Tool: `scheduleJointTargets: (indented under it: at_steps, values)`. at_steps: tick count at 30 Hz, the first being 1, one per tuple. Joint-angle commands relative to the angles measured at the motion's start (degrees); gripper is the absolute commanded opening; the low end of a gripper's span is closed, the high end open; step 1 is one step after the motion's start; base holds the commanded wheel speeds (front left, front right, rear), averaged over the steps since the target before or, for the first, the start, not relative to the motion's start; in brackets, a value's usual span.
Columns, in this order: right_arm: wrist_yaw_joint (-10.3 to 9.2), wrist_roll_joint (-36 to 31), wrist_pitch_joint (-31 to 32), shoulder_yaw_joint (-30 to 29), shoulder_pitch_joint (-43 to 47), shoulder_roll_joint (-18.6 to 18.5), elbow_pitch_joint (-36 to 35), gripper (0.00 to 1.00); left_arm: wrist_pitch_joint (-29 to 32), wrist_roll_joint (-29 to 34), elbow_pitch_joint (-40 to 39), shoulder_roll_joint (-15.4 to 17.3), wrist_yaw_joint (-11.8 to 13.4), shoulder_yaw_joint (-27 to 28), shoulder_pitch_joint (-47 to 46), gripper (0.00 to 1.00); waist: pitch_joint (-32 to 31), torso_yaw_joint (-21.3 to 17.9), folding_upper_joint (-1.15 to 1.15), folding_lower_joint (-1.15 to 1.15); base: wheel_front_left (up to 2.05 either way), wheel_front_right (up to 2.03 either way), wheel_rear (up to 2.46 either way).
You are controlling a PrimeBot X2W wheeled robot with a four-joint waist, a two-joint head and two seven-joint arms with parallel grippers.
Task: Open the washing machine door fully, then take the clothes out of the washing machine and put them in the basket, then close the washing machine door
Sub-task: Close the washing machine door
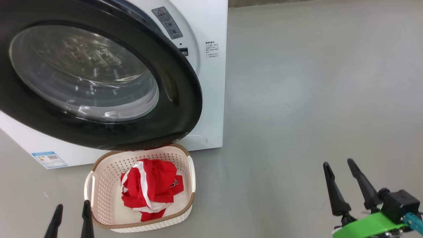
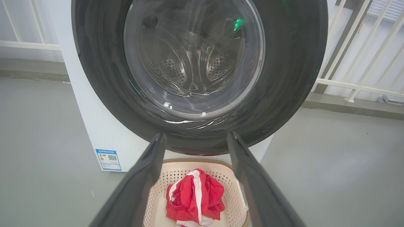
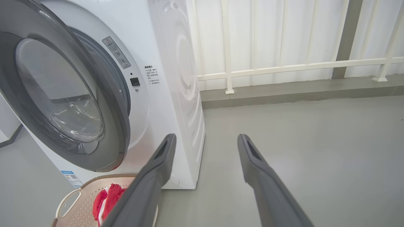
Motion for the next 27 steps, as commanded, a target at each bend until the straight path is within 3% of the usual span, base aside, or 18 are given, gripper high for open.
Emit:
scheduleJointTargets:
  at_steps: [1, 23, 24, 25, 26, 27]
  values:
    - [0.36, -0.6, -0.4, 1.1, 0.5, -0.3, -1.2, 1.0, -0.7, 0.7, -1.3, 0.4, -0.3, 1.7, -0.6, 1.0, -0.3, 0.1, 0.0, 0.0, 0.0, 0.0, 0.0]
    - [0.36, -0.5, -0.4, 2.0, 0.4, -0.4, -1.3, 1.0, -0.7, 2.6, -1.2, 0.0, -0.3, 0.8, -0.6, 1.0, -0.7, 1.6, 0.0, 0.0, 0.0, 0.0, 0.0]
    - [0.36, -0.3, -0.4, 2.1, 0.3, -0.4, -1.3, 0.96, -0.7, 2.8, -1.1, 0.0, -0.3, 0.7, -0.7, 1.0, -0.7, 2.1, 0.0, 0.0, 0.0, 0.0, 0.0]
    - [0.36, -0.2, -0.4, 2.3, 0.2, -0.4, -1.3, 0.5, -0.7, 2.9, -1.0, 0.0, -0.3, 0.5, -0.8, 1.0, -0.8, 2.5, 0.0, 0.0, 0.0, 0.0, 0.0]
    - [0.36, 0.1, -0.4, 3.0, -0.3, -0.4, -1.3, 0.2, -0.7, 2.9, -0.9, 0.0, -0.3, 0.2, -1.0, 1.0, -0.6, 3.5, 0.0, 0.0, 0.0, 0.0, 0.0]
    - [0.36, 0.2, -0.4, 3.3, -0.6, -0.4, -1.3, 0.07, -0.7, 2.7, -0.9, 0.0, -0.3, 0.0, -1.1, 1.0, -0.4, 4.1, 0.0, 0.0, 0.0, 0.0, 0.0]
